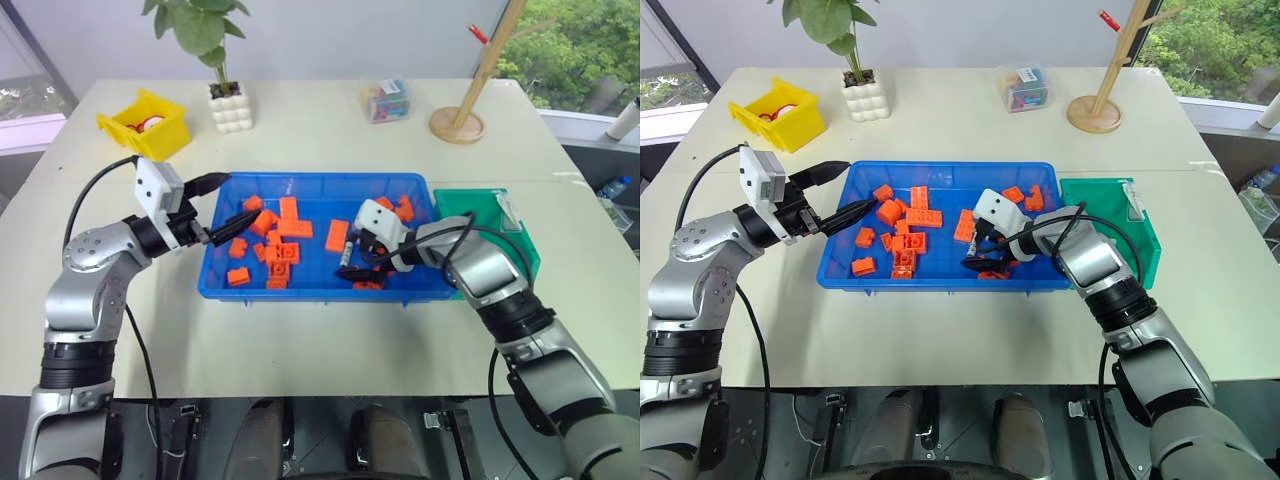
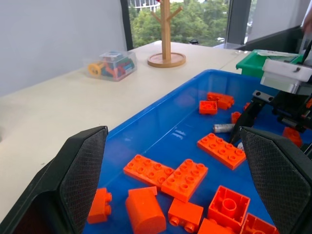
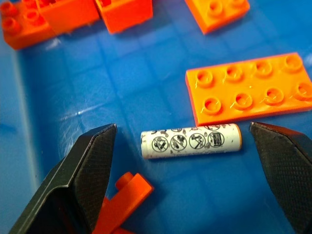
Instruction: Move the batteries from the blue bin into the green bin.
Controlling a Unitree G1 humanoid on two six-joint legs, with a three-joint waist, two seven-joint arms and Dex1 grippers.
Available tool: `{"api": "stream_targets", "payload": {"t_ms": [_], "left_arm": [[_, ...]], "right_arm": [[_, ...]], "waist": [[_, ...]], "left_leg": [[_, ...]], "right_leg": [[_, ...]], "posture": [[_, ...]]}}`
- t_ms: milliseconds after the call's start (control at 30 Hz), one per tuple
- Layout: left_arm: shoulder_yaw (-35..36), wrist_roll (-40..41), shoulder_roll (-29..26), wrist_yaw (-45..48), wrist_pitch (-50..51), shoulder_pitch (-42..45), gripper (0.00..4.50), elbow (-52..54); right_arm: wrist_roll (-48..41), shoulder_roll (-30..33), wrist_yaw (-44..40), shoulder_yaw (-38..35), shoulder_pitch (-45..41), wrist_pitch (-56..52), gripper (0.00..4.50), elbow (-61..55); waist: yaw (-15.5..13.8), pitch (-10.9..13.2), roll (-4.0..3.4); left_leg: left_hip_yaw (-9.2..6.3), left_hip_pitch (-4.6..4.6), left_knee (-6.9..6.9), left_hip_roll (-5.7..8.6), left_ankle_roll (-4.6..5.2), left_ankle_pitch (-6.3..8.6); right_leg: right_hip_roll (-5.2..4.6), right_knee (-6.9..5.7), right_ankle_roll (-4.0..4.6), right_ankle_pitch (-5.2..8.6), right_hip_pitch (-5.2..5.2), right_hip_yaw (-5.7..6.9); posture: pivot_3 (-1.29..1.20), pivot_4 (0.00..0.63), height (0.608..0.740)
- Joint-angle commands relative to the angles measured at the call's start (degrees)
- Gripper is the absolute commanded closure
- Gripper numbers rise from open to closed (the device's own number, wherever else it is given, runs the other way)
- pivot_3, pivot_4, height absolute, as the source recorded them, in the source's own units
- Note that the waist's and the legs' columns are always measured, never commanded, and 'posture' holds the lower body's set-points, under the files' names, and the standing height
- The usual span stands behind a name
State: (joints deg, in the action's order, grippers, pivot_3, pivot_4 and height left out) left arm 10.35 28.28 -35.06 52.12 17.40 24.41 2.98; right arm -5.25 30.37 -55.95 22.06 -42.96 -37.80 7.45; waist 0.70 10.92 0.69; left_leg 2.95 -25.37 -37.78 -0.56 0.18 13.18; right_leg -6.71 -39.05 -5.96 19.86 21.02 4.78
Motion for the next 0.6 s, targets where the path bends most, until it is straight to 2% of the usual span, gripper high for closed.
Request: {"api": "stream_targets", "payload": {"t_ms": [33,100,167,200,433,600], "left_arm": [[1.9,1.5,-0.5,-0.5,-0.2,0.3,0.00,2.2],[1.9,1.4,-0.4,-0.6,-0.3,0.2,0.00,2.2],[1.9,1.4,-0.4,-0.7,-0.3,0.2,0.00,2.3],[1.9,1.4,-0.4,-0.7,-0.3,0.2,0.00,2.3],[1.8,1.4,-0.4,-0.7,-0.4,0.1,0.00,2.2],[1.2,2.5,-1.0,1.8,0.4,0.5,0.00,2.1]], "right_arm": [[1.3,0.5,-1.0,0.6,-0.9,0.2,0.02,0.5],[1.5,0.4,-1.3,0.6,-1.0,0.2,0.87,0.6],[1.6,0.3,-1.4,0.6,-0.7,0.2,1.91,0.2],[1.6,0.3,-1.5,0.6,-0.6,0.1,2.26,0.1],[2.4,0.5,-1.0,0.3,-0.1,0.3,2.26,-0.8],[1.8,1.6,-0.9,-2.5,-3.0,-1.0,2.26,-2.0]], "waist": [[0.0,0.0,0.00],[0.0,0.0,0.00],[0.0,0.0,0.00],[0.0,0.0,0.00],[-0.1,0.0,0.00],[-0.1,0.0,0.00]], "left_leg": [[0.00,0.00,0.00,0.00,0.00,0.00],[0.00,0.00,0.00,0.00,0.00,0.00],[0.00,0.00,0.00,0.00,0.00,0.00],[0.00,0.00,0.00,0.00,0.00,0.00],[-0.01,0.00,0.00,0.00,0.00,0.00],[0.00,0.00,0.00,0.00,0.00,0.00]], "right_leg": [[0.00,0.00,0.00,0.00,0.00,0.00],[0.00,0.00,0.00,0.00,-0.01,0.00],[0.00,0.00,0.00,0.00,-0.01,0.00],[0.00,0.00,0.00,0.00,-0.01,0.00],[0.00,0.00,0.00,0.00,-0.01,0.00],[0.00,0.00,0.00,0.00,-0.01,0.00]], "posture": [[0.00,0.150,0.739],[0.00,0.150,0.739],[0.00,0.150,0.739],[0.00,0.150,0.739],[0.00,0.150,0.739],[0.00,0.150,0.739]]}}
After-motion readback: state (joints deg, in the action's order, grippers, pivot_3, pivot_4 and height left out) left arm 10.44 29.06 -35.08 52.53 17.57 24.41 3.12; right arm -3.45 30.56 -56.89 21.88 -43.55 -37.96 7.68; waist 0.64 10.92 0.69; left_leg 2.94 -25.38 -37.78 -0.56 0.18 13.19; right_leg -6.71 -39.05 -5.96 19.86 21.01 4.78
